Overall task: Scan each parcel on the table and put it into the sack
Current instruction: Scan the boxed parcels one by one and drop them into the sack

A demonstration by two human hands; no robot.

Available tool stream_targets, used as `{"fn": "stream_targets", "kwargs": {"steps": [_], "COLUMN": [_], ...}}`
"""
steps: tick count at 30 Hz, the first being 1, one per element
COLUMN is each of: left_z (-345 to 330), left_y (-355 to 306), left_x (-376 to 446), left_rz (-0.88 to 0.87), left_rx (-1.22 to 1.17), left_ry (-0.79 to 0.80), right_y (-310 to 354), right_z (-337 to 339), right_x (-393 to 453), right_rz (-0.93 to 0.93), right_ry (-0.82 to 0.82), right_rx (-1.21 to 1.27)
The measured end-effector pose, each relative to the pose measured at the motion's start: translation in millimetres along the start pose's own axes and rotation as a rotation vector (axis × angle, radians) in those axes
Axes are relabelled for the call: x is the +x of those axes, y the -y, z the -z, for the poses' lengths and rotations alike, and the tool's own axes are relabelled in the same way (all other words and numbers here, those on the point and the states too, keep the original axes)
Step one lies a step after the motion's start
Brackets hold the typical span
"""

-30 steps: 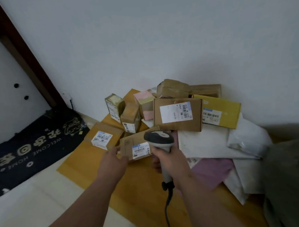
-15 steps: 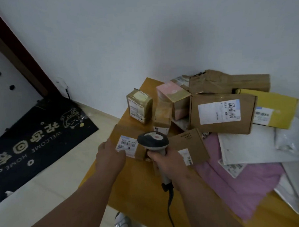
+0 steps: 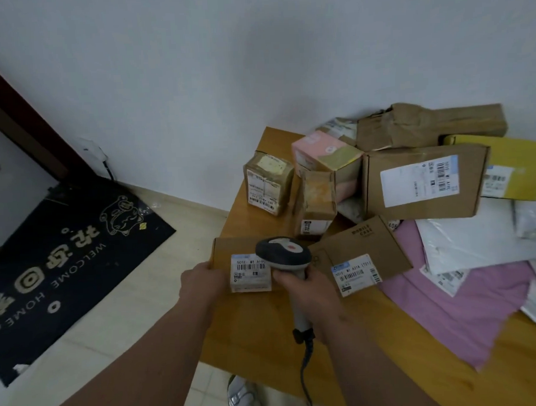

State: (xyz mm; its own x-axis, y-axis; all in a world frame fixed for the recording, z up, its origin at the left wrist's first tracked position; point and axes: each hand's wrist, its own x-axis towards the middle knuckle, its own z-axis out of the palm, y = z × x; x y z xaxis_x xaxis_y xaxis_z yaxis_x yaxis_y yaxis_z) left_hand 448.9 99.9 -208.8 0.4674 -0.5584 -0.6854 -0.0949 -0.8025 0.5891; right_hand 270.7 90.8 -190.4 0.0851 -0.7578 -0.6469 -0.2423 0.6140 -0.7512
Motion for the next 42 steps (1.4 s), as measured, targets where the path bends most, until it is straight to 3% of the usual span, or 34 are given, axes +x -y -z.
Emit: {"fn": "stream_targets", "kwargs": {"steps": [4, 10, 19, 29, 42], "left_z": [6, 6, -47, -121, -158], "left_y": [9, 6, -17, -41, -71], "left_x": [-15, -71, -166, -223, -232], "left_rz": [-0.066, -0.167, -0.426, -0.570, -0.604], "left_rx": [-0.116, -0.322, -0.628, -0.602, -0.528], "left_ry": [-0.085, -0.020, -0.100, -0.032, 0.151], "right_y": [-1, 1, -3, -26, -30], "right_z": [7, 30, 122, 205, 233], "right_x": [-15, -55, -132, -190, -200], "right_rz": [0.081, 0.162, 0.334, 0.353, 0.354], "right_ry": [0.000, -0.122, -0.096, -0.156, -0.291], "right_rx": [0.069, 0.091, 0.194, 0.215, 0.334]}}
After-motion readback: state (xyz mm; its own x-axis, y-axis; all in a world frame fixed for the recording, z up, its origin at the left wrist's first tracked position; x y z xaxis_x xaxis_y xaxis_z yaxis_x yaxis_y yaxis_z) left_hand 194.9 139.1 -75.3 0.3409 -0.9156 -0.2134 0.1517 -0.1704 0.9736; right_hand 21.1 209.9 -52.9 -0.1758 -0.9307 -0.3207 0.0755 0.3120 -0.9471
